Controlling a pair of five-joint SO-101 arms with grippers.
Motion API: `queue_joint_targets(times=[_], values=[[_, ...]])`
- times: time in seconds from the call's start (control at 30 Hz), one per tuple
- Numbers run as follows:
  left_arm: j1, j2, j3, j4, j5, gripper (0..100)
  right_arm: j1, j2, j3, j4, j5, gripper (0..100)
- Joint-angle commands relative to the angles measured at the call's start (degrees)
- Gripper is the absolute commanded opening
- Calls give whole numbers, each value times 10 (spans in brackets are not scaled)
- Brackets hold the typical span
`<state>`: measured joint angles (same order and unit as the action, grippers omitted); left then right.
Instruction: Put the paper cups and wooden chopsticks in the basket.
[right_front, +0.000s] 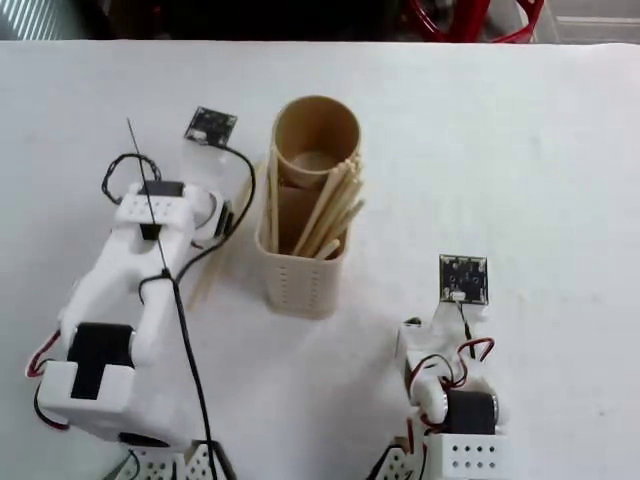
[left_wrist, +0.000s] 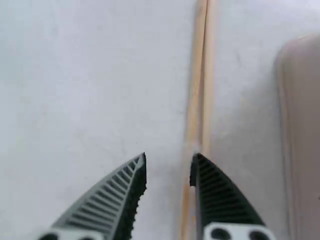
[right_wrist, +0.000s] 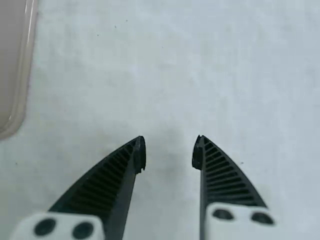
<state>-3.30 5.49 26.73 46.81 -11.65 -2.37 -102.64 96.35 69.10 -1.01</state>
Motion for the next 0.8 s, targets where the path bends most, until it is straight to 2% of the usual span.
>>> queue_joint_targets(times=[0.0, 0.27, 0.67, 0.77], values=[[9, -2, -19, -3, -2, 165, -1, -5, 5, 4, 4, 159], [9, 47, -31, -25, -2, 120, -1, -5, 5, 4, 4, 159], [7, 139, -146, 79, -2, 113, -1, -5, 5, 4, 4, 159], [7, 145, -152, 85, 11, 56, -1, -5, 5, 4, 4, 159]])
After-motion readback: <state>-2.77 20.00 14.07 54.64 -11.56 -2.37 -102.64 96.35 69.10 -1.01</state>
